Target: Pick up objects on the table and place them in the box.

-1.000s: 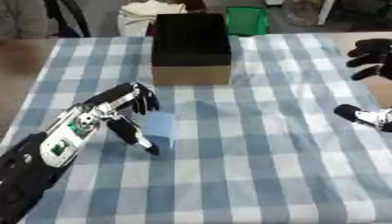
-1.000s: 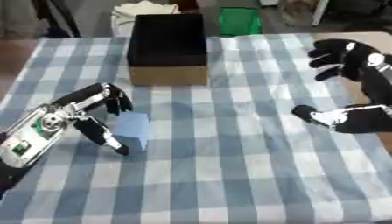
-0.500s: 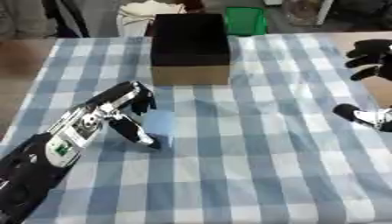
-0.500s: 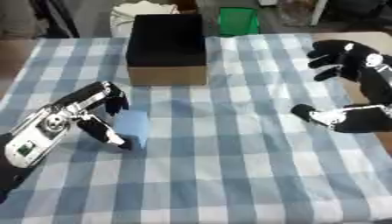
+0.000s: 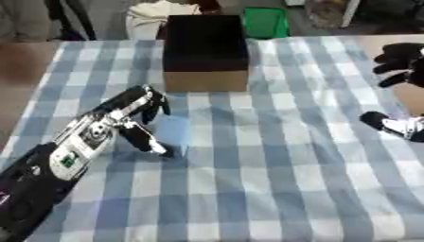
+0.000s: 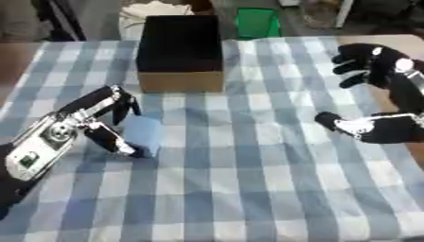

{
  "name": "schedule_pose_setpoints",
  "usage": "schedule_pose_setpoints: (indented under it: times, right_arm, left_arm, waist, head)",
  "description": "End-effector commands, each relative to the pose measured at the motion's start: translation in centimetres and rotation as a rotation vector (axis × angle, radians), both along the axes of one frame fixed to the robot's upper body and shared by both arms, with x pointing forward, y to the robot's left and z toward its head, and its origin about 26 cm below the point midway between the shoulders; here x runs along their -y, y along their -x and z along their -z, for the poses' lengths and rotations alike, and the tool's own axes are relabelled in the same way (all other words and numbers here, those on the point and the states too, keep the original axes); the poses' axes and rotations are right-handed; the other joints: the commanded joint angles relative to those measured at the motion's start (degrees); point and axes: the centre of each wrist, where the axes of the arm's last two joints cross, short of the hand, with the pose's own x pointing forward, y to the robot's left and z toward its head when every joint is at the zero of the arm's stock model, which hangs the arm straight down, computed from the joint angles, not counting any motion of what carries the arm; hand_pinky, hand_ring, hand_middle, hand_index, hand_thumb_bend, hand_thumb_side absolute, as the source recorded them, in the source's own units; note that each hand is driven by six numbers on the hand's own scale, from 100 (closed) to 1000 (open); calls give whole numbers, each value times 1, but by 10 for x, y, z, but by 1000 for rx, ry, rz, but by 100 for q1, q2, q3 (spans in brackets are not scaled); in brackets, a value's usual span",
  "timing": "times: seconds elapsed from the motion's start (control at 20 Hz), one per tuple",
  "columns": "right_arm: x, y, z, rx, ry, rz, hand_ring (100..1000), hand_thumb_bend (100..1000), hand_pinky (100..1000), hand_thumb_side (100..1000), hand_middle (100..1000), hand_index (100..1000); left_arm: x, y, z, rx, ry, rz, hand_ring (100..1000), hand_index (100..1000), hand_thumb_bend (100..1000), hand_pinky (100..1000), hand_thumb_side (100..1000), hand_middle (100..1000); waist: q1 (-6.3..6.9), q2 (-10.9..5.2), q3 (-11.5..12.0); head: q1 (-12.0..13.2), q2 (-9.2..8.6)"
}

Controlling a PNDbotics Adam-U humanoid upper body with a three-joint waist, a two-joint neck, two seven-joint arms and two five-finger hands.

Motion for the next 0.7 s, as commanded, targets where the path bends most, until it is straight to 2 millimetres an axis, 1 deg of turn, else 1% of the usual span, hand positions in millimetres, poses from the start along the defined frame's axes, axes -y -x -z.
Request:
schedule_pose_setpoints:
  times: [0.05,0.25,0.4,0.55,0.7]
  right_arm:
    - [4,0,-8,21,10,1,774,578,673,100,753,867]
    - [4,0,-7,17,13,-2,774,576,673,100,753,868]
    - [3,0,-7,12,18,-11,774,576,673,100,753,868]
    - [2,0,-7,8,20,-21,774,577,674,100,753,868]
    - [-1,-1,-7,2,22,-37,774,577,674,100,754,868]
  left_arm:
    - [-4,6,-30,60,42,4,294,387,678,407,100,245]
    - [-2,18,-66,113,83,26,299,391,682,410,100,249]
    - [-2,24,-93,178,77,15,303,394,687,413,100,251]
    - [-3,17,-111,215,91,-43,307,398,693,411,100,256]
    - [-5,-2,-117,248,109,-128,309,401,696,408,100,258]
  waist:
    - [-9,-94,0]
    - [-6,-109,-7]
    - [-15,-141,-44]
    - [-26,-167,-105]
    - [-48,-187,-183]
  head:
    - [-23,40]
    - [-31,36]
    - [-20,31]
    - [-1,-3]
    - [15,-61]
